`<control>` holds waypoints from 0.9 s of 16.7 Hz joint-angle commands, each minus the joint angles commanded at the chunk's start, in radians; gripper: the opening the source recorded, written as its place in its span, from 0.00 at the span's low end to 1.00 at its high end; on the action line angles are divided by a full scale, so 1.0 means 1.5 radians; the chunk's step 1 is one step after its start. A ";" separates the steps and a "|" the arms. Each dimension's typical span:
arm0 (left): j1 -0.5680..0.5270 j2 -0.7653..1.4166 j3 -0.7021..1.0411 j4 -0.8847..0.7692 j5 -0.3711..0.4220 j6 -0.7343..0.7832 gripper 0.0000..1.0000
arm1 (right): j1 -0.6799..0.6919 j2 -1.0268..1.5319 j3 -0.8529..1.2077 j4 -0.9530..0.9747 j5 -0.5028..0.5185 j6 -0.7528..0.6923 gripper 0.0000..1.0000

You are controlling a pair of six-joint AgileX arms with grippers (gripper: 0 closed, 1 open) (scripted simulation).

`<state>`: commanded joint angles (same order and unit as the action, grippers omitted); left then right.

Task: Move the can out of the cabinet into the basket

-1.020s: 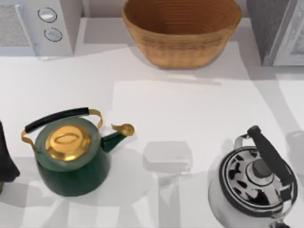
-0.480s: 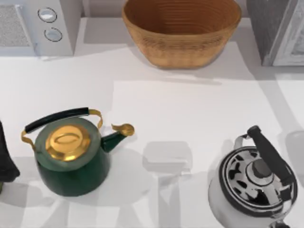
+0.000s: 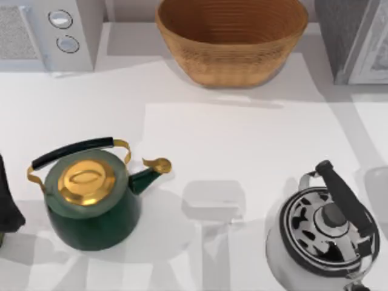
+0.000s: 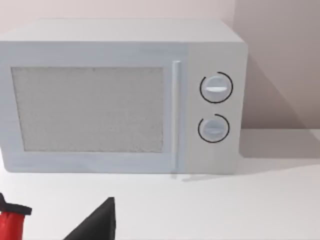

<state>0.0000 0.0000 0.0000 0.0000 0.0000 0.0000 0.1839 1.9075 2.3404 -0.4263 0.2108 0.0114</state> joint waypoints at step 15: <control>0.000 0.000 0.000 0.000 0.000 0.000 1.00 | 0.000 0.000 0.000 0.000 0.000 0.000 0.00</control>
<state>0.0000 0.0000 0.0000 0.0000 0.0000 0.0000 0.1839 1.9075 2.3404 -0.4263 0.2108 0.0114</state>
